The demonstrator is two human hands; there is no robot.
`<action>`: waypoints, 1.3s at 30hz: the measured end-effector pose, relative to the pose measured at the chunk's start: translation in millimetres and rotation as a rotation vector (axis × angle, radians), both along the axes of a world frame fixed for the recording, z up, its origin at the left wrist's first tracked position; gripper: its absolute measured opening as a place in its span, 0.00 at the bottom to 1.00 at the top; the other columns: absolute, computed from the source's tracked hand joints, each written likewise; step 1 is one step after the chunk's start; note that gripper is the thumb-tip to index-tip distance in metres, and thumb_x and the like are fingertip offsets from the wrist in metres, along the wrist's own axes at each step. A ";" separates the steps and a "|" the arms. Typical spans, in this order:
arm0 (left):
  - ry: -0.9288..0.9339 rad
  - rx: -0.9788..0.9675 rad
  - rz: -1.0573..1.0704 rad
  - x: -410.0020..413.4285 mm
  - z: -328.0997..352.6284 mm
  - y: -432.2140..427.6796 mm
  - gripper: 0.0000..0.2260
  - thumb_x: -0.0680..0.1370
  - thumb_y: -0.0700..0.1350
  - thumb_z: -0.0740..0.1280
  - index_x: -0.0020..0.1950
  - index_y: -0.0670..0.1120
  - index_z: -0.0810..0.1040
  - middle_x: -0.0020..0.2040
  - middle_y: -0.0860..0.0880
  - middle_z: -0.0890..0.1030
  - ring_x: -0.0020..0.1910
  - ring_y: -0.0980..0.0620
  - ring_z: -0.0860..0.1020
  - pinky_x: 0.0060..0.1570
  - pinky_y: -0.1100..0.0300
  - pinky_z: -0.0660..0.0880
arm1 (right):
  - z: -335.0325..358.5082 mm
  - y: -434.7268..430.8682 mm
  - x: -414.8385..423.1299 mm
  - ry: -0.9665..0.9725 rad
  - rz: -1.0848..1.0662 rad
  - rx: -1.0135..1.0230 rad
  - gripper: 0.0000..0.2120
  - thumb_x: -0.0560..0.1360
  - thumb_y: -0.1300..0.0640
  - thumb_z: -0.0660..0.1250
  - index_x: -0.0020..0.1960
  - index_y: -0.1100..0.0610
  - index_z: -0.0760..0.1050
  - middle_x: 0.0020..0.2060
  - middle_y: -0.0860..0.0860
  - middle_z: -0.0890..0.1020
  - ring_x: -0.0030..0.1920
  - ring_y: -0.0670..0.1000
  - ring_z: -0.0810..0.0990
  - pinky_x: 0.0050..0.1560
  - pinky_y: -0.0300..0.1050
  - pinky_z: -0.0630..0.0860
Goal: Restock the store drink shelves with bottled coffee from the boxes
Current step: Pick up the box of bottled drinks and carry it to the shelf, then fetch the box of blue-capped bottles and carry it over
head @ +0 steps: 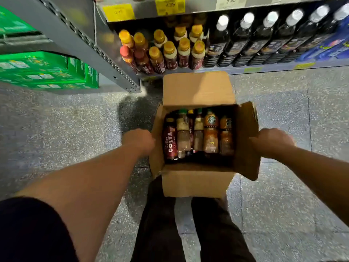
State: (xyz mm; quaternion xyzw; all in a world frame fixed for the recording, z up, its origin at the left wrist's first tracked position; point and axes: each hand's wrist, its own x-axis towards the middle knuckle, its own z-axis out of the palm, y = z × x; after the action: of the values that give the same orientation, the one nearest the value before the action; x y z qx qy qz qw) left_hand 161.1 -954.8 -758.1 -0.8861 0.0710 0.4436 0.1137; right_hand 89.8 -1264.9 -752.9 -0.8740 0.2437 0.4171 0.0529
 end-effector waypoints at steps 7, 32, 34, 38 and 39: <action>-0.050 0.007 0.085 12.6 -21.8 -17.6 0.17 0.81 0.53 0.57 0.58 0.44 0.78 0.57 0.42 0.79 0.57 0.41 0.77 0.49 0.54 0.71 | -26.3 -16.3 33.6 -0.019 0.076 -0.063 0.18 0.78 0.49 0.58 0.59 0.60 0.76 0.52 0.59 0.79 0.55 0.60 0.78 0.47 0.47 0.70; -0.206 -0.257 0.029 62.4 140.0 -109.1 0.12 0.78 0.47 0.59 0.59 0.47 0.75 0.57 0.45 0.77 0.56 0.43 0.76 0.45 0.55 0.69 | 121.3 32.2 118.2 -0.090 0.441 -0.042 0.13 0.77 0.54 0.59 0.60 0.56 0.73 0.52 0.54 0.78 0.54 0.58 0.78 0.49 0.47 0.73; -0.263 -0.269 0.033 61.3 174.7 -110.6 0.13 0.78 0.47 0.60 0.62 0.48 0.75 0.60 0.46 0.77 0.59 0.43 0.75 0.47 0.55 0.69 | 155.4 41.3 126.5 -0.165 0.510 -0.032 0.10 0.77 0.54 0.59 0.53 0.58 0.75 0.46 0.53 0.78 0.51 0.57 0.79 0.46 0.47 0.74; -0.329 -0.243 0.067 56.2 234.9 -90.9 0.13 0.79 0.47 0.60 0.61 0.45 0.75 0.60 0.44 0.77 0.59 0.43 0.75 0.49 0.53 0.70 | 220.5 69.6 139.6 -0.262 0.573 -0.030 0.14 0.78 0.52 0.58 0.59 0.56 0.75 0.58 0.54 0.79 0.58 0.57 0.77 0.48 0.47 0.69; -0.364 -0.248 0.080 55.0 249.5 -81.9 0.13 0.79 0.46 0.59 0.60 0.45 0.75 0.60 0.44 0.76 0.59 0.42 0.75 0.50 0.52 0.71 | 235.2 77.8 140.8 -0.284 0.594 -0.037 0.14 0.78 0.52 0.58 0.58 0.56 0.75 0.58 0.54 0.78 0.58 0.57 0.77 0.47 0.47 0.68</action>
State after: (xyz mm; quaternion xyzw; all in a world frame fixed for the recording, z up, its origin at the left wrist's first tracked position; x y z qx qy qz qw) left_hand 216.1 -1036.7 -508.6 -0.9609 0.0681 0.2684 -0.0028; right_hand 230.6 -1187.0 -517.7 -0.9570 -0.0241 0.2840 -0.0535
